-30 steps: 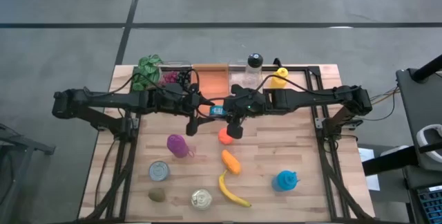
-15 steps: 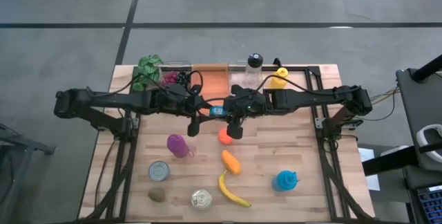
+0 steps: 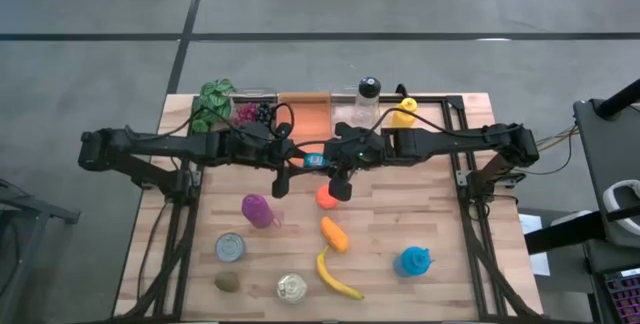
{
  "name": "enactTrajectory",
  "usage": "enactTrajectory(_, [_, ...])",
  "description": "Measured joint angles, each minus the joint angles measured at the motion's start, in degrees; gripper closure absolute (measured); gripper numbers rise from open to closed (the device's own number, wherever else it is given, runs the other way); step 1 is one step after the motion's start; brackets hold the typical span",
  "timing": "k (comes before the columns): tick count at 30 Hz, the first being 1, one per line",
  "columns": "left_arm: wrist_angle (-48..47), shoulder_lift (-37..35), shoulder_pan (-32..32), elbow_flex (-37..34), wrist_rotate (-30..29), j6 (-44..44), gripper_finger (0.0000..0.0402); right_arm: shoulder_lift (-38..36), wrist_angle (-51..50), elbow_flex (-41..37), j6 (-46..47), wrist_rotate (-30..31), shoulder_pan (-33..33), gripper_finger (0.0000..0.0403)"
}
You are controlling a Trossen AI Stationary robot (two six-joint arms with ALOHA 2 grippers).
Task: Pick & Place Food Item
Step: Put the yellow and blue tuna can into the orange bin
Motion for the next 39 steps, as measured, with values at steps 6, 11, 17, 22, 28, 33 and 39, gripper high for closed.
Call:
enactTrajectory(6, [0.1,0.0,0.0,0.1,0.0,-0.2,0.0256,0.0,0.0,0.0,1.0,0.0,0.0,0.0280])
enactTrajectory(11, [0.2,0.0,0.0,0.1,-0.3,-0.8,0.0256,0.0,0.0,0.0,1.0,0.5,0.0,0.0261])
enactTrajectory(17, [0.3,0.0,0.0,0.1,-0.6,-0.8,0.0256,-0.1,0.1,0.0,0.9,0.8,-0.1,0.0245])
enactTrajectory(22, [0.3,0.0,0.0,0.1,-0.4,-0.8,0.0256,-0.1,0.1,0.1,0.8,0.9,-0.1,0.0244])
enactTrajectory(28, [0.5,0.0,0.0,0.1,-0.3,-0.7,0.0256,-0.1,0.2,0.1,0.2,1.0,0.0,0.0256])
enactTrajectory(33, [0.5,0.0,0.0,0.2,-0.2,-0.6,0.0256,-0.1,0.2,0.1,0.3,2.0,0.0,0.0250])
enactTrajectory(39, [0.5,0.0,0.0,0.2,-0.2,-0.6,0.0256,-0.1,0.3,0.1,0.9,2.8,0.0,0.0222])
